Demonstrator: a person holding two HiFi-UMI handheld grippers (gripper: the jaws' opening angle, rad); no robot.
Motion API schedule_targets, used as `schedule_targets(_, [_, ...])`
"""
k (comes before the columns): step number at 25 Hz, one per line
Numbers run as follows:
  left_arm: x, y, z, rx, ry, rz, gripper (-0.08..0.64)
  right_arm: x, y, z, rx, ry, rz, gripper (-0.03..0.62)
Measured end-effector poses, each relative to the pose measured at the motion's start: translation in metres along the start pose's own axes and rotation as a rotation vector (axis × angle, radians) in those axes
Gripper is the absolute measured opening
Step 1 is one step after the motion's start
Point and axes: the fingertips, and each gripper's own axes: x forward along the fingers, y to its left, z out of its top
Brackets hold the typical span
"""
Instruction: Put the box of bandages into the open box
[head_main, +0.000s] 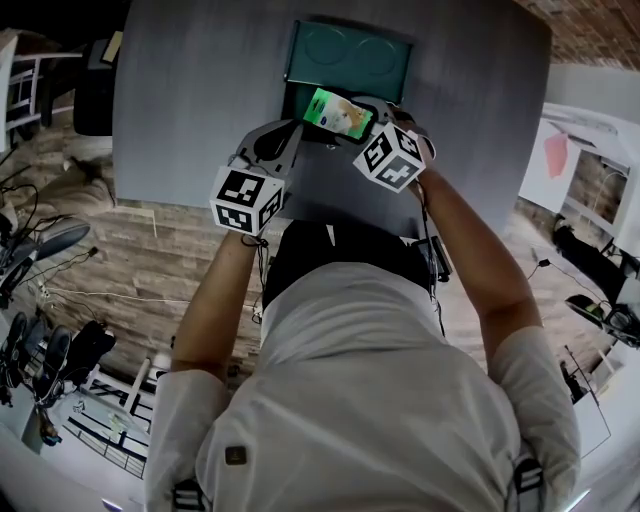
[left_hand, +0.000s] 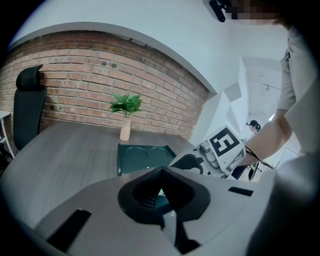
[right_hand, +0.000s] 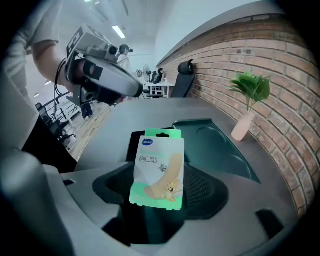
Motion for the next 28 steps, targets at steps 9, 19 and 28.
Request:
schedule_targets(9, [0.009,0.003,-0.008,-0.024,0.028,-0.004,0.015,0.027,-0.001,-0.022,0.034,0.090,0.055,0.301])
schedule_targets(19, [0.011,-0.004,-0.016,-0.017,0.050,-0.011,0.015,0.040,0.002,-0.033,0.001,0.139,0.062,0.301])
schedule_targets(28, [0.005,-0.004,-0.019,-0.035,0.038,-0.006,0.015,0.037,0.001,-0.026,0.000,0.107,0.041,0.301])
